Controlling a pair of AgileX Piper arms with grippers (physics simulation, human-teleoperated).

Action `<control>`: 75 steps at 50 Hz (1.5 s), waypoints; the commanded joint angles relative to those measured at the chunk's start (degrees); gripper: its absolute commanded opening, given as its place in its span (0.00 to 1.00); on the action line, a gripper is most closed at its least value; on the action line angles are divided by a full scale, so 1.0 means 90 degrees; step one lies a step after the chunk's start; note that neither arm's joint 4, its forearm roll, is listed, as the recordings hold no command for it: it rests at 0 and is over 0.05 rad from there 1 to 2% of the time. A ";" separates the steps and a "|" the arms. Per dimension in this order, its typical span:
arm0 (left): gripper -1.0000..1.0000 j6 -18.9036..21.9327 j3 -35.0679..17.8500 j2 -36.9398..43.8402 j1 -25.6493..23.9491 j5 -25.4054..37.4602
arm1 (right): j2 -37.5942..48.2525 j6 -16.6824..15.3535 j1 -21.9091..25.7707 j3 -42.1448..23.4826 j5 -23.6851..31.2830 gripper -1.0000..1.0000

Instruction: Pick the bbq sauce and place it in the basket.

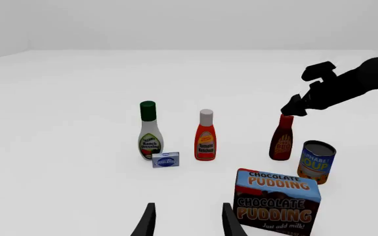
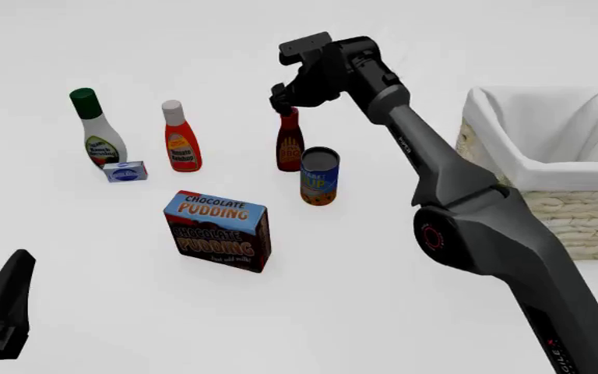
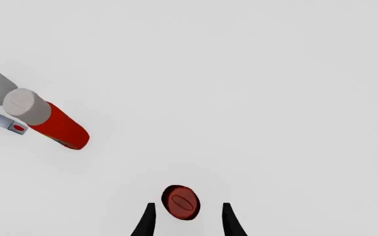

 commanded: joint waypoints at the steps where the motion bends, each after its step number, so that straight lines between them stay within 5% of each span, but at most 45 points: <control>1: 1.00 0.0000 0.0000 0.0000 0.0000 0.0000 | 0.0124 0.0031 0.0091 0.0000 -0.0115 1.00; 61: 1.00 0.0000 0.0000 0.0000 0.0000 0.0000 | 0.0574 0.0055 0.0139 -0.0002 -0.0276 1.00; 62: 1.00 0.0000 0.0000 0.0000 0.0000 0.0000 | 0.0572 0.0046 0.0136 -0.0002 -0.0281 0.00; 75: 1.00 0.0000 0.0000 0.0000 0.0000 0.0000 | 0.0552 0.0042 0.0160 -0.0001 -0.0289 0.00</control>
